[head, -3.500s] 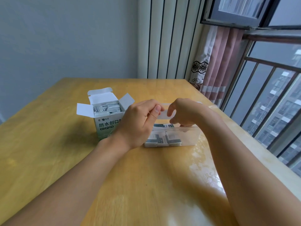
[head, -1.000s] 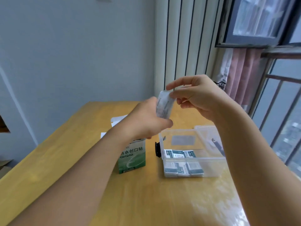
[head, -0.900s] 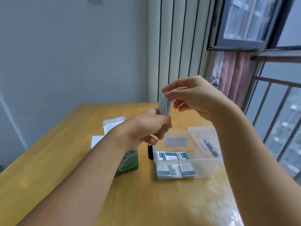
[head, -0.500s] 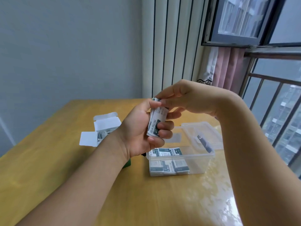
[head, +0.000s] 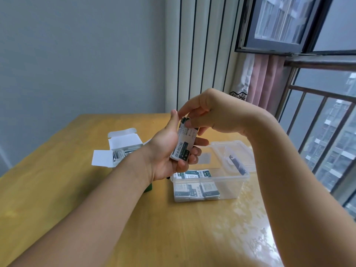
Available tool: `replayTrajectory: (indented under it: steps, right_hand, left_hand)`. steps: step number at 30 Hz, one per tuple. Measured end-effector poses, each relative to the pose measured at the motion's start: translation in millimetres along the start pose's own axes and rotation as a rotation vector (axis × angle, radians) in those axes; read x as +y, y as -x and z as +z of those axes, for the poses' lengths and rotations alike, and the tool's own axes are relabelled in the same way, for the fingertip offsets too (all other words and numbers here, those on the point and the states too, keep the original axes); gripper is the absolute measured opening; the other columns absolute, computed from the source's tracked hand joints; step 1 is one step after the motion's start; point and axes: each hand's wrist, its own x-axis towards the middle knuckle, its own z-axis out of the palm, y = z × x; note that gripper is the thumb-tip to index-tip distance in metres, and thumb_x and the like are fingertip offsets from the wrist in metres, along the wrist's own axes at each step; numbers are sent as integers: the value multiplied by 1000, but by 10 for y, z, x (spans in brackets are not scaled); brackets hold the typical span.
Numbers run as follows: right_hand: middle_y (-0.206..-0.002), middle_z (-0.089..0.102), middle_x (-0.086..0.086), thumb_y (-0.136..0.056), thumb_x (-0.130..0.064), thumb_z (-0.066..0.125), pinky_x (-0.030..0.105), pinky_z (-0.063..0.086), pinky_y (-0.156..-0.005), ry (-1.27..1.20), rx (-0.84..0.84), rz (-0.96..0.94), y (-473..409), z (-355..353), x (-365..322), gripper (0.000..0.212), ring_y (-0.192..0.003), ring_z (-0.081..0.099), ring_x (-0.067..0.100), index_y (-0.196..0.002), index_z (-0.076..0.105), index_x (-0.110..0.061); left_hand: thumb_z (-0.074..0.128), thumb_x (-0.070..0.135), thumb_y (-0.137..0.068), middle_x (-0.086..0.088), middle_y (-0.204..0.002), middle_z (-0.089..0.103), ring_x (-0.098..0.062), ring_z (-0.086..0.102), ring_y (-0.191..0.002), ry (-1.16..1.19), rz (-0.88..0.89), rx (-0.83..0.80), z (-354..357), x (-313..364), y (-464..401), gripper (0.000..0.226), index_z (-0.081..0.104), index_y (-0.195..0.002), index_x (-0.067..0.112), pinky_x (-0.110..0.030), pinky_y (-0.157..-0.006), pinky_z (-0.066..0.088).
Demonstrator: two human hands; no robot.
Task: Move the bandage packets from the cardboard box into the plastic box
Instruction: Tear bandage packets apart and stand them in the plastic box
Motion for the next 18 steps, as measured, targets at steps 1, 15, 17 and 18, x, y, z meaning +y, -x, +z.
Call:
replayTrajectory:
  steps: [1,15,17,18]
  right_hand:
    - [-92,78,3,-92,-6,67,31,63,-71,5,2,1,4,-3,3,23,-80,75,14,-113,73,-12]
    - [-89,77,3,-92,-14,70,21,59,-61,76,-79,114,41,-38,60,10,-72,74,15,-99,77,-14]
    - [-87,76,8,-92,-10,70,22,60,-63,-2,-33,141,30,-43,87,8,-70,74,18,-96,76,-9]
    - [-88,76,11,-91,-8,69,24,61,-64,-88,16,155,22,-46,107,7,-72,74,20,-96,75,-7]
  left_hand:
    - [18,82,-89,-5,-64,50,-12,47,-50,-16,-7,8,-14,6,1,92,68,-98,5,-16,-31,34]
    - [30,52,-106,-7,-65,55,-9,40,-46,-221,18,88,-148,102,15,60,59,-124,3,-15,-31,31]
    - [37,69,-95,-7,-68,55,-11,43,-51,-160,73,80,-170,137,23,77,62,-120,1,-16,-34,33]
    - [44,72,-90,-6,-69,55,-12,44,-53,-117,128,102,-170,146,22,76,63,-115,3,-15,-36,35]
